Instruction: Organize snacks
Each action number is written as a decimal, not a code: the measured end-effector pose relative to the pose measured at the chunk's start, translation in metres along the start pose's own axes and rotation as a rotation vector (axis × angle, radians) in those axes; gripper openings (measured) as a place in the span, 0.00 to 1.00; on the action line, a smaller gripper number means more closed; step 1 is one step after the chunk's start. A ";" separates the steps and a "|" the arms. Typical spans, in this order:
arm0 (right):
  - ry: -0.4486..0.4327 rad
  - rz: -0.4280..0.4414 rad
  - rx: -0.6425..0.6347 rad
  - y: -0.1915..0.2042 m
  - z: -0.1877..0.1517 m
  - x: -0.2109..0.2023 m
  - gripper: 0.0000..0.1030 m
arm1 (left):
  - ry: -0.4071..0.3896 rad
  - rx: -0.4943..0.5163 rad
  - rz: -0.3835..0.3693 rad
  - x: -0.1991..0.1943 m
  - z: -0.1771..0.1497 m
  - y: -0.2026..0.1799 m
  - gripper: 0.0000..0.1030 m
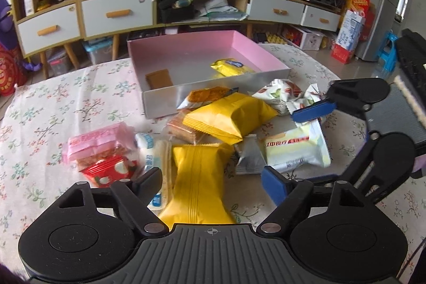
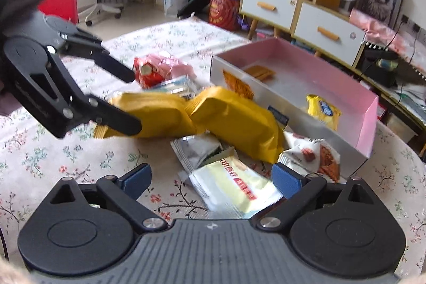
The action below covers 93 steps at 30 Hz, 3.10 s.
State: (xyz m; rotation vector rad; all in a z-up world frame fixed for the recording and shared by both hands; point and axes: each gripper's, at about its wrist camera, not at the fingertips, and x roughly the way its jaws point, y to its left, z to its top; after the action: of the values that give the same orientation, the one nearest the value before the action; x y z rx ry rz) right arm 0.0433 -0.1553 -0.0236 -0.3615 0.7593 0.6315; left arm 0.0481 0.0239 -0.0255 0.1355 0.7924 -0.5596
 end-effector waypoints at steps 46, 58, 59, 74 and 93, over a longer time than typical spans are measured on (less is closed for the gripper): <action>0.142 0.024 0.098 0.004 0.005 -0.010 0.42 | 0.167 -0.120 0.072 0.012 0.004 0.002 0.34; 0.126 0.030 0.162 -0.003 0.011 -0.026 0.42 | 0.144 -0.109 0.049 -0.013 0.006 0.000 0.34; 0.123 0.030 0.167 -0.003 0.012 -0.027 0.42 | 0.140 -0.108 0.048 -0.015 0.006 0.000 0.34; -0.002 0.007 0.271 -0.014 0.037 -0.049 0.42 | 0.042 -0.141 0.034 -0.035 0.026 0.004 0.34; -0.055 -0.165 0.494 -0.107 0.073 0.005 0.42 | -0.038 -0.190 0.066 0.047 0.111 0.026 0.34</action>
State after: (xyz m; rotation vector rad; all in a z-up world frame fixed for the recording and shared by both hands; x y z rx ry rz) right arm 0.1534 -0.1969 0.0309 0.0479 0.7954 0.2815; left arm 0.1588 -0.0099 0.0171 -0.0235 0.7974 -0.4211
